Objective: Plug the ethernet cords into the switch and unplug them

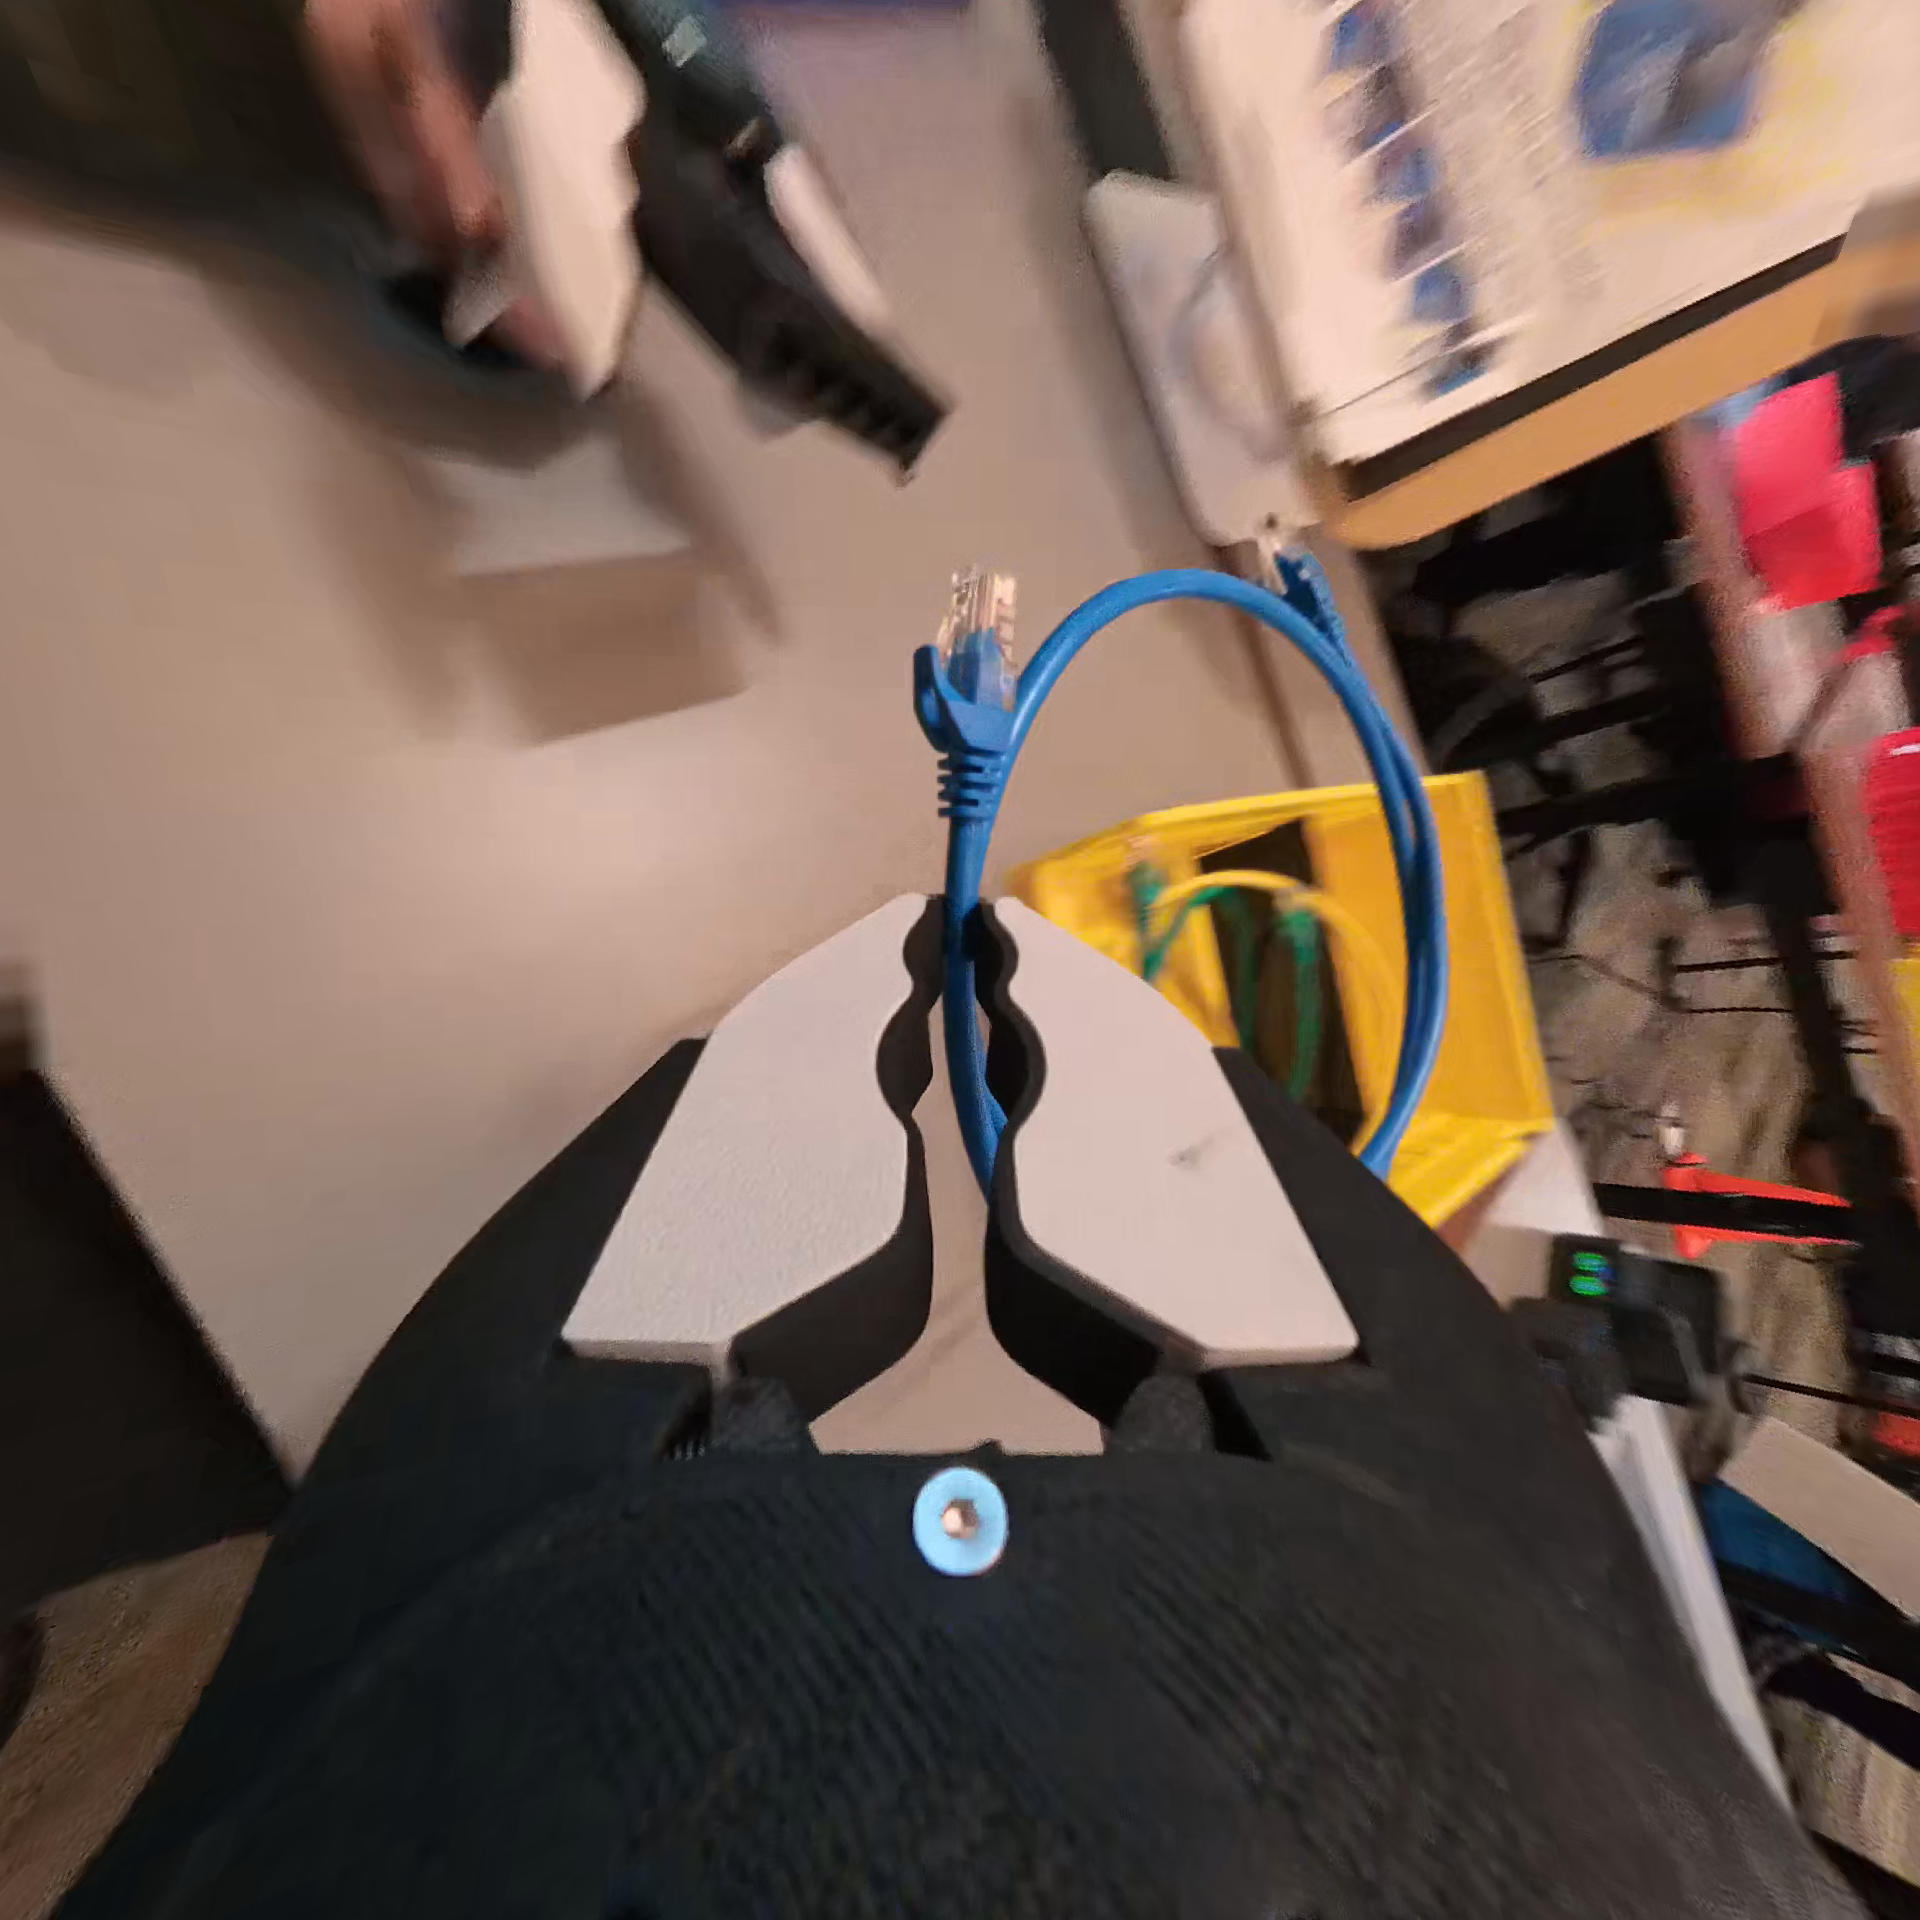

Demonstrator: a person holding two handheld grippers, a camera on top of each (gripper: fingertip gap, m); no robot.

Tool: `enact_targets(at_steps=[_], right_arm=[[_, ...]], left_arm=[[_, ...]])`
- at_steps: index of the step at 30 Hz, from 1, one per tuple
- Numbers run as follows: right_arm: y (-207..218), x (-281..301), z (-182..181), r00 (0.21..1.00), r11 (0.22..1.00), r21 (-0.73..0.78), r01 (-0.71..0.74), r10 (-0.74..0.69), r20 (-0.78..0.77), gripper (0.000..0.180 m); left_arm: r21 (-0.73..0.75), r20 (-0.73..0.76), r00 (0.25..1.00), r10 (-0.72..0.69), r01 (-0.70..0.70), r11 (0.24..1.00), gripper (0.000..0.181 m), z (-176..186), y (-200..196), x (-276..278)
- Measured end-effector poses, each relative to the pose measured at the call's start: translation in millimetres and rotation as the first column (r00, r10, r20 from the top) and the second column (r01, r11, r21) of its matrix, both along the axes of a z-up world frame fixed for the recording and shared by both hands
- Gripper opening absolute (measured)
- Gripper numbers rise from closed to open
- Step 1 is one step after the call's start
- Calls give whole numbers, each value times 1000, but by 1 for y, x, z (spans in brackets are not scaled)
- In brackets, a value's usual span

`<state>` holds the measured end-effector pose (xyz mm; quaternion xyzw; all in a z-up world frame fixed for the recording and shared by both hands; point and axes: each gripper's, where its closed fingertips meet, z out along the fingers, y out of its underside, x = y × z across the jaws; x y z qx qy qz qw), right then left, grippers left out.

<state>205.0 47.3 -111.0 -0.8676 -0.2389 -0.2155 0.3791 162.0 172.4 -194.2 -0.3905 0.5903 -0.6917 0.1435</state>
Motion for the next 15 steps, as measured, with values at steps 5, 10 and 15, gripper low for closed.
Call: enact_targets(at_steps=[5,10,15], right_arm=[[25,59,30,996,994,76,80,-76,-54,6],[49,110,-12,942,990,29,136,-120,-312,6],[59,145,-69,908,972,-109,208,-233,-347,13]], left_arm=[[0,-1,1000,-3,3,1000,123,0,-1,0],[2,-1,1000,-3,3,1000,123,0,0,0],[-4,1,1000,-2,2,1000,123,1,0,0]])
